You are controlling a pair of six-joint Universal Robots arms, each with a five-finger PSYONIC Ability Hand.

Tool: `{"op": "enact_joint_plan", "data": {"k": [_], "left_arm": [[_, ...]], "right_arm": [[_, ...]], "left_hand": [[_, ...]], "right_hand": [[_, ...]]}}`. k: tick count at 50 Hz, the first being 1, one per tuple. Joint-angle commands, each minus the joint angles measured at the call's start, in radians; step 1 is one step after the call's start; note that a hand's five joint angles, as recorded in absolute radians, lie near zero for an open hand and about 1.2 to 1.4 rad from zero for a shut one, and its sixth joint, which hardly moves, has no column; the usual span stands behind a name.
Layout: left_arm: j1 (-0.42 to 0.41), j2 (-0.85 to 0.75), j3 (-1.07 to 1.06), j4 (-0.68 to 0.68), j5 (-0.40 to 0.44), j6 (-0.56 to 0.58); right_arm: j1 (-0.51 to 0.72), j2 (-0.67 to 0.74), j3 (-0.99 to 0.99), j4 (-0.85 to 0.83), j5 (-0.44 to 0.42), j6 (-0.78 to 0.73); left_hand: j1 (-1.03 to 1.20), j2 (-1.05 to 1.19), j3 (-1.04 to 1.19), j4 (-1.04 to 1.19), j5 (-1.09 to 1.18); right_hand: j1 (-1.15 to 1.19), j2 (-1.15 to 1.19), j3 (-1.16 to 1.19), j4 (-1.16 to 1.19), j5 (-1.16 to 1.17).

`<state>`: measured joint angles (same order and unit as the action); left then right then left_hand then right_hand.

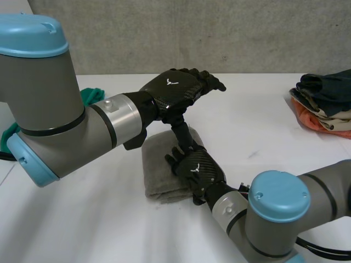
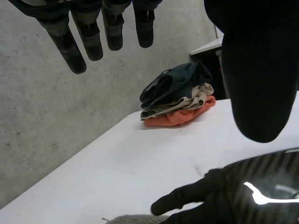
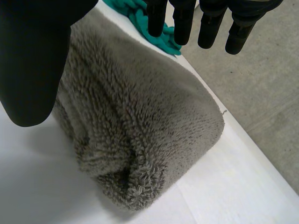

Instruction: Fold the laundry.

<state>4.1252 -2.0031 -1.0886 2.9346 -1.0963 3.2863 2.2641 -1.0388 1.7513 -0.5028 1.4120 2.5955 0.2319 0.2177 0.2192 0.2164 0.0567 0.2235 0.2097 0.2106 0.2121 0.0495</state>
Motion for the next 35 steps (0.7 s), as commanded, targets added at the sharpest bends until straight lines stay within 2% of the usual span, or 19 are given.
{"op": "enact_joint_plan", "data": {"k": [1, 10, 11, 17, 20, 27, 35], "left_arm": [[-0.003, -0.005, -0.010, 0.008, -0.013, 0.001], [-0.006, -0.006, -0.013, 0.011, -0.020, 0.000], [-0.006, -0.006, -0.013, 0.011, -0.020, 0.000], [-0.005, -0.006, -0.016, 0.011, -0.020, -0.005], [-0.003, -0.008, -0.017, 0.011, -0.020, -0.007], [0.004, 0.004, -0.010, 0.014, -0.020, -0.005], [0.023, 0.049, 0.001, 0.063, -0.028, -0.007]], "right_arm": [[-0.008, 0.097, -0.075, -0.040, 0.002, -0.046], [-0.009, 0.155, -0.162, -0.056, -0.001, -0.044], [-0.009, 0.163, -0.173, -0.056, -0.005, -0.043], [-0.011, 0.203, -0.225, -0.054, -0.011, -0.044], [-0.011, 0.214, -0.246, -0.054, -0.011, -0.040], [-0.034, 0.184, -0.335, -0.071, 0.001, -0.026], [-0.204, 0.080, -0.493, -0.088, -0.004, 0.066]], "left_hand": [[0.017, 0.031, 0.030, 0.032, 0.017], [0.017, 0.031, 0.030, 0.032, 0.017], [0.017, 0.031, 0.030, 0.032, 0.017], [0.017, 0.031, 0.030, 0.032, 0.017], [0.017, 0.031, 0.030, 0.032, 0.017], [0.017, 0.031, 0.030, 0.032, 0.017], [0.020, 0.034, 0.032, 0.035, 0.020]], "right_hand": [[-0.012, 0.001, 0.000, -0.001, -0.013], [0.307, 0.321, 0.320, 0.319, 0.307], [0.427, 0.441, 0.440, 0.438, 0.426], [0.771, 0.785, 0.784, 0.782, 0.770], [1.143, 1.157, 1.156, 1.155, 1.143], [1.173, 1.187, 1.186, 1.184, 1.172], [1.173, 1.187, 1.186, 1.184, 1.172]]}}
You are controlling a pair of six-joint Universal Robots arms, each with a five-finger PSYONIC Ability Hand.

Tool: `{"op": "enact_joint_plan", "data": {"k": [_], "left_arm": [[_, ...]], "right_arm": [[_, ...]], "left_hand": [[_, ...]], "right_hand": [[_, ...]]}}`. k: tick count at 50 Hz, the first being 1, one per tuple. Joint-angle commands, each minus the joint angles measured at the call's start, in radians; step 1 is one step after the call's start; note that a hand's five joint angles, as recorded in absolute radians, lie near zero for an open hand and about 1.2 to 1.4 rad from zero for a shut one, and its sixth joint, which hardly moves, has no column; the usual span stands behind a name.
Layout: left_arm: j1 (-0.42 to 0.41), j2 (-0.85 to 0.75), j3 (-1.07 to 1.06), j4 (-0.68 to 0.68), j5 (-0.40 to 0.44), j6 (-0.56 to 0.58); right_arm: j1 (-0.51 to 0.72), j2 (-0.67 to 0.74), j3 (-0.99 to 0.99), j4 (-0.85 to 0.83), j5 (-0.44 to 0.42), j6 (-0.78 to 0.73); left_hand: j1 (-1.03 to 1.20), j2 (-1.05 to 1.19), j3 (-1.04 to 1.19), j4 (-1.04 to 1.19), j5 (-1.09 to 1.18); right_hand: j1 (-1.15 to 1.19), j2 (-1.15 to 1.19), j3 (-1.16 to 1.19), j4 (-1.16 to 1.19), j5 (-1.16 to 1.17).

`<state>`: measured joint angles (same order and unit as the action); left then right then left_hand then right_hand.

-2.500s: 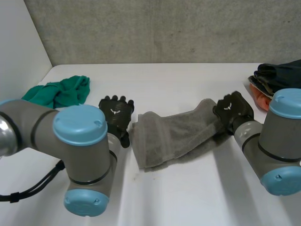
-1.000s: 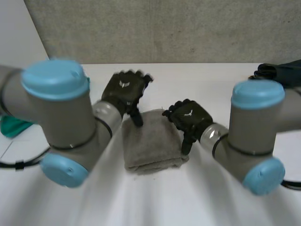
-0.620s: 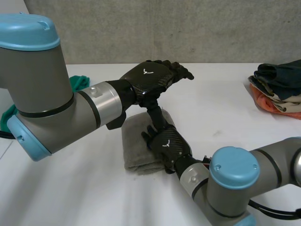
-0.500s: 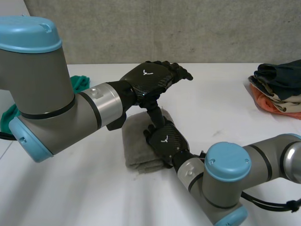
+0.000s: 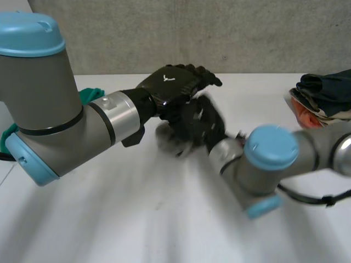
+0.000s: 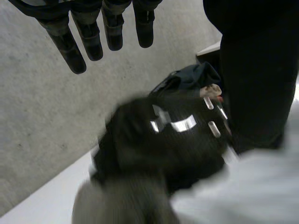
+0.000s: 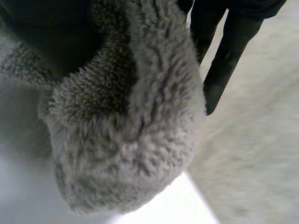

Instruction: Fold the laundry.

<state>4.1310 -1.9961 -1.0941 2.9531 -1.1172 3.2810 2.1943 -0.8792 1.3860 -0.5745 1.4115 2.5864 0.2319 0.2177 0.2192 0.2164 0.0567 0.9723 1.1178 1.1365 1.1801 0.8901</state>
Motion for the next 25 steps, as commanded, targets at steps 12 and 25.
{"op": "enact_joint_plan", "data": {"k": [12, 25], "left_arm": [[0.021, 0.079, -0.012, 0.076, -0.050, -0.001], [0.018, 0.073, -0.061, 0.076, -0.050, -0.001]], "right_arm": [[-0.536, -0.069, -0.353, -0.188, -0.051, 0.233], [-0.881, 0.218, -0.493, -0.177, -0.368, 0.420]], "left_hand": [[0.026, 0.040, 0.038, 0.041, 0.026], [0.020, 0.034, 0.032, 0.035, 0.020]], "right_hand": [[0.424, 0.278, 0.260, 0.216, 0.332], [0.424, 0.278, 0.260, 0.216, 0.332]]}}
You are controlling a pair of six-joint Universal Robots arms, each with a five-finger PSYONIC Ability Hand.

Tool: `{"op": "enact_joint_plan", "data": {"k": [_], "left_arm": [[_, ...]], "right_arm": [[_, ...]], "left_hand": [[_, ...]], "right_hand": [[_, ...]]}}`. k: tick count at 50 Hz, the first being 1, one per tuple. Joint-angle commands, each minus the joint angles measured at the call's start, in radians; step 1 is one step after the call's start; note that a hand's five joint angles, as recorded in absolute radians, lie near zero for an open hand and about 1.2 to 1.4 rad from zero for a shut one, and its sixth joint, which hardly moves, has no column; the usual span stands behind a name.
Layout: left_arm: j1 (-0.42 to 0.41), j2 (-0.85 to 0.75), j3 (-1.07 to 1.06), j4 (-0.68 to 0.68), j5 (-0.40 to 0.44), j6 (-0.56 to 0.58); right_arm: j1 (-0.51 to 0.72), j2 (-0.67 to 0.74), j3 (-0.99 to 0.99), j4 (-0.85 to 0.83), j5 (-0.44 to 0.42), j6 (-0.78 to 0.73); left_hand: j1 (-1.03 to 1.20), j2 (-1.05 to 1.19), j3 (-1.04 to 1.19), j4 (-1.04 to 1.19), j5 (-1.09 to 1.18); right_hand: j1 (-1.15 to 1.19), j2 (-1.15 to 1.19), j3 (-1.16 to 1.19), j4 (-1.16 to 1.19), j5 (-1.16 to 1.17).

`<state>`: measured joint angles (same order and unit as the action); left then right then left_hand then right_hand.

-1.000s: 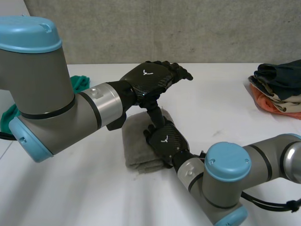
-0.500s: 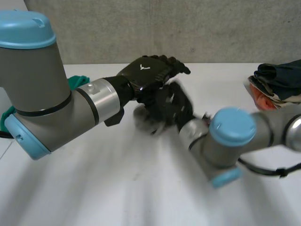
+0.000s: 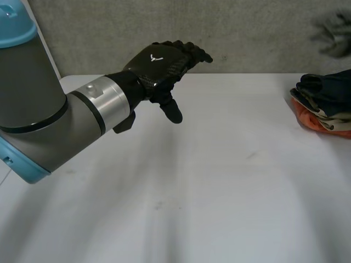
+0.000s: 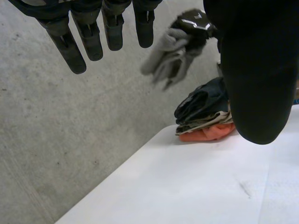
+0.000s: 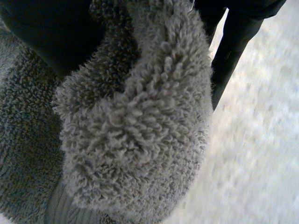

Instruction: Fold the laundry.

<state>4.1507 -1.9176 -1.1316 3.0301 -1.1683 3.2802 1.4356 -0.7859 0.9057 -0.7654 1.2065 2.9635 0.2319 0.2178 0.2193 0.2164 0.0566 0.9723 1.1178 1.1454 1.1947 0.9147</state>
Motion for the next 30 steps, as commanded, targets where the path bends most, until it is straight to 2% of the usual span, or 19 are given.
{"op": "enact_joint_plan", "data": {"k": [1, 7, 9, 10, 11, 12, 13, 19, 23, 27, 30], "left_arm": [[-0.001, -0.008, -0.027, 0.000, 0.001, -0.001], [-0.003, -0.017, -0.036, 0.000, 0.001, -0.001], [-0.003, -0.017, -0.039, 0.001, 0.001, -0.001], [-0.003, -0.017, -0.039, 0.001, 0.001, -0.001], [-0.003, -0.015, -0.039, 0.001, 0.001, -0.001], [-0.003, -0.015, -0.039, 0.001, 0.002, -0.001], [-0.003, -0.015, -0.039, 0.001, 0.001, -0.001], [-0.007, -0.003, -0.039, 0.001, 0.001, -0.002], [-0.020, 0.002, -0.037, 0.000, 0.001, -0.002], [-0.035, 0.017, -0.037, 0.000, 0.001, -0.004], [-0.043, 0.048, -0.037, 0.001, 0.001, -0.004]], "right_arm": [[-0.139, 0.137, -0.007, 0.017, -0.188, 0.043], [-0.224, 0.186, 0.045, 0.043, -0.335, 0.045], [-0.236, 0.177, 0.068, 0.044, -0.369, 0.045], [-0.245, 0.165, 0.093, 0.044, -0.396, 0.046], [-0.248, 0.154, 0.105, 0.043, -0.401, 0.046], [-0.253, 0.139, 0.119, 0.041, -0.407, 0.048], [-0.257, 0.093, 0.145, 0.046, -0.406, 0.052], [-0.273, -0.081, 0.211, 0.125, -0.367, 0.081], [-0.287, -0.163, 0.211, 0.283, -0.322, 0.081], [-0.320, -0.268, 0.180, 0.490, -0.222, 0.051], [-0.320, -0.332, 0.141, 0.653, -0.125, -0.050]], "left_hand": [[0.020, 0.034, 0.032, 0.035, 0.020], [0.020, 0.034, 0.032, 0.035, 0.020], [0.020, 0.034, 0.032, 0.035, 0.020], [0.020, 0.034, 0.032, 0.035, 0.020], [0.020, 0.034, 0.032, 0.035, 0.020], [0.020, 0.034, 0.032, 0.035, 0.020], [0.020, 0.034, 0.032, 0.035, 0.020], [0.020, 0.034, 0.032, 0.035, 0.020], [0.020, 0.034, 0.032, 0.035, 0.020], [0.017, 0.031, 0.029, 0.032, 0.018], [0.017, 0.031, 0.029, 0.032, 0.018]], "right_hand": [[0.424, 0.278, 0.251, 0.202, 0.307], [0.424, 0.278, 0.251, 0.202, 0.307], [0.159, 0.014, -0.014, -0.063, 0.042], [-0.325, -0.470, -0.498, -0.547, -0.442], [-0.550, -0.696, -0.723, -0.773, -0.667], [-0.741, -0.887, -0.915, -0.964, -0.858], [-0.798, -0.943, -0.971, -1.020, -0.915], [-0.798, -0.943, -0.971, -1.020, -0.915], [-0.798, -0.943, -0.971, -1.020, -0.915], [-0.798, -0.943, -0.971, -1.020, -0.915], [-0.798, -0.943, -0.971, -1.020, -0.915]]}}
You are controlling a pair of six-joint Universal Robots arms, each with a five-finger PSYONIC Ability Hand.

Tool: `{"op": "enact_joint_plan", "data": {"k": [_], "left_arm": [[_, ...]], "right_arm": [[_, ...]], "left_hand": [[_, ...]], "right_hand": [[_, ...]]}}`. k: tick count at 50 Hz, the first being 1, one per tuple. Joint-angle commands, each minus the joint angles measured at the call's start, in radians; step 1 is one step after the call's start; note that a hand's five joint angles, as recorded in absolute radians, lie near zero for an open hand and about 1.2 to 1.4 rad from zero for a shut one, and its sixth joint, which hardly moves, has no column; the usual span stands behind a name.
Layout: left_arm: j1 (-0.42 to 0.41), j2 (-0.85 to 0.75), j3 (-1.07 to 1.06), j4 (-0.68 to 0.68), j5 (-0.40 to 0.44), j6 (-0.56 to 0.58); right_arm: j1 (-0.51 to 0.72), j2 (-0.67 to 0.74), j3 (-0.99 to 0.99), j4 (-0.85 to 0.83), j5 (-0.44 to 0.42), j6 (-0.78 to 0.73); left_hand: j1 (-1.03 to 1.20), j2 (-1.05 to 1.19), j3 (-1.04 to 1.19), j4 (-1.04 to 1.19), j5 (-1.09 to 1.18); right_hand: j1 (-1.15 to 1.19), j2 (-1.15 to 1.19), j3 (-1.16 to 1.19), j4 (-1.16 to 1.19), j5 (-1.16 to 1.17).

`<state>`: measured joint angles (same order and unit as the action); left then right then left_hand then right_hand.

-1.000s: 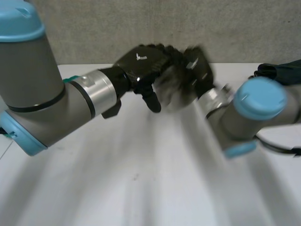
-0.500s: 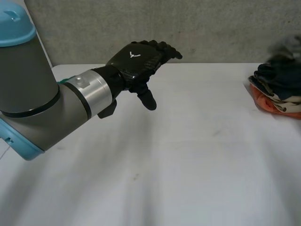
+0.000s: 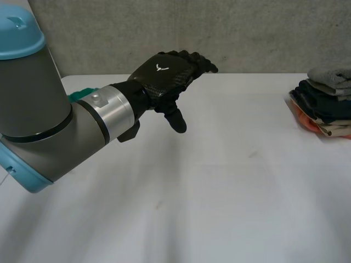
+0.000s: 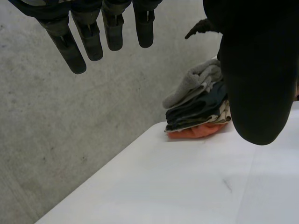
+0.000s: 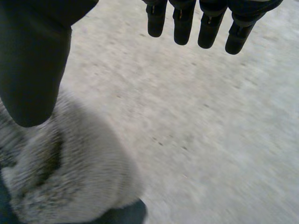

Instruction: Fold the laundry.

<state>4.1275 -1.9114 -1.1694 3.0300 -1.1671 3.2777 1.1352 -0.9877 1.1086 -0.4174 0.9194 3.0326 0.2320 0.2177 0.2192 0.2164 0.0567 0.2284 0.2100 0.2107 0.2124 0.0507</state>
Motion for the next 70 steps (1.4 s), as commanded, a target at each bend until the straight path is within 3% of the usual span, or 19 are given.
{"op": "enact_joint_plan", "data": {"k": [1, 4, 9, 12, 14, 17, 18, 20, 28, 29, 33, 40, 47, 51, 62, 65, 66, 67, 70], "left_arm": [[-0.019, 0.048, 0.002, 0.001, 0.000, -0.001], [-0.019, 0.077, 0.010, 0.004, -0.002, -0.003], [-0.007, 0.129, 0.019, 0.029, -0.035, -0.010], [0.023, 0.158, 0.025, 0.059, -0.136, -0.013], [0.092, 0.179, 0.022, 0.070, -0.263, 0.002], [0.180, 0.186, 0.016, 0.073, -0.354, 0.019], [0.245, 0.180, 0.013, 0.067, -0.393, 0.036], [0.306, 0.167, 0.004, 0.059, -0.398, 0.060], [0.531, -0.093, -0.001, 0.096, -0.326, 0.290], [0.589, -0.169, 0.026, 0.107, -0.285, 0.342], [0.683, -0.358, 0.114, 0.121, -0.166, 0.437], [0.721, -0.584, 0.243, 0.162, -0.008, 0.458], [0.735, -0.658, 0.283, 0.325, 0.010, 0.433], [0.740, -0.689, 0.300, 0.432, 0.035, 0.363], [0.738, -0.817, 0.438, 0.434, 0.058, 0.321], [0.735, -0.842, 0.473, 0.425, 0.058, 0.321], [0.729, -0.844, 0.482, 0.418, 0.058, 0.321], [0.725, -0.842, 0.482, 0.418, 0.053, 0.321], [0.686, -0.809, 0.447, 0.415, 0.026, 0.315]], "right_arm": [[-0.018, -0.155, -0.070, 0.356, 0.203, -0.182], [-0.006, -0.201, -0.066, 0.370, 0.275, -0.283], [0.276, -0.298, 0.005, 0.218, 0.368, -0.339], [0.429, -0.339, 0.122, 0.053, 0.357, -0.348], [0.495, -0.353, 0.193, -0.032, 0.345, -0.351], [0.595, -0.371, 0.324, -0.138, 0.317, -0.357], [0.619, -0.376, 0.359, -0.145, 0.305, -0.359], [0.664, -0.382, 0.425, -0.138, 0.297, -0.360], [0.710, -0.347, 0.575, -0.022, 0.297, -0.380], [0.713, -0.336, 0.583, -0.011, 0.297, -0.385], [0.725, -0.292, 0.623, 0.037, 0.296, -0.432], [0.724, -0.281, 0.686, 0.048, 0.285, -0.474], [0.718, -0.279, 0.723, 0.048, 0.280, -0.474], [0.716, -0.278, 0.726, 0.048, 0.282, -0.474], [0.716, -0.275, 0.735, 0.046, 0.286, -0.475], [0.718, -0.269, 0.735, 0.045, 0.289, -0.475], [0.716, -0.269, 0.735, 0.045, 0.289, -0.475], [0.716, -0.269, 0.735, 0.045, 0.291, -0.475], [0.716, -0.269, 0.735, 0.045, 0.296, -0.475]], "left_hand": [[0.014, 0.028, 0.027, 0.029, 0.015], [0.014, 0.028, 0.027, 0.029, 0.015], [0.023, 0.037, 0.035, 0.038, 0.023], [0.043, 0.057, 0.056, 0.059, 0.044], [0.034, 0.049, 0.047, 0.050, 0.035], [0.026, 0.040, 0.038, 0.041, 0.026], [0.026, 0.040, 0.038, 0.041, 0.026], [0.023, 0.037, 0.035, 0.038, 0.023], [0.025, 0.040, 0.038, 0.041, 0.026], [0.026, 0.040, 0.038, 0.041, 0.026], [0.026, 0.040, 0.038, 0.041, 0.026], [-0.030, -0.016, -0.017, -0.014, -0.029], [-0.022, -0.007, -0.009, -0.006, -0.021], [0.072, 0.087, 0.085, 0.088, 0.073], [0.181, 0.195, 0.194, 0.197, 0.182], [0.529, 0.543, 0.542, 0.545, 0.530], [1.013, 1.027, 1.026, 1.029, 1.014], [1.163, 1.177, 1.176, 1.178, 1.163], [1.164, 1.179, 1.177, 1.180, 1.165]], "right_hand": [[-0.054, -0.035, -0.036, -0.038, -0.051], [-0.054, -0.035, -0.036, -0.038, -0.051], [-0.054, -0.035, -0.036, -0.038, -0.051], [-0.054, -0.035, -0.036, -0.038, -0.051], [-0.054, -0.035, -0.036, -0.038, -0.051], [-0.054, -0.035, -0.036, -0.038, -0.051], [-0.054, -0.035, -0.036, -0.038, -0.051], [-0.054, -0.035, -0.036, -0.038, -0.051], [-0.054, -0.035, -0.036, -0.038, -0.051], [-0.054, -0.035, -0.036, -0.038, -0.051], [-0.054, -0.035, -0.036, -0.038, -0.051], [-0.054, -0.035, -0.036, -0.038, -0.051], [-0.054, -0.035, -0.036, -0.038, -0.051], [-0.054, -0.035, -0.036, -0.038, -0.051], [-0.054, -0.035, -0.036, -0.038, -0.051], [-0.054, -0.035, -0.036, -0.038, -0.051], [-0.054, -0.035, -0.036, -0.038, -0.051], [-0.054, -0.035, -0.036, -0.038, -0.051], [-0.054, -0.035, -0.036, -0.038, -0.051]]}}
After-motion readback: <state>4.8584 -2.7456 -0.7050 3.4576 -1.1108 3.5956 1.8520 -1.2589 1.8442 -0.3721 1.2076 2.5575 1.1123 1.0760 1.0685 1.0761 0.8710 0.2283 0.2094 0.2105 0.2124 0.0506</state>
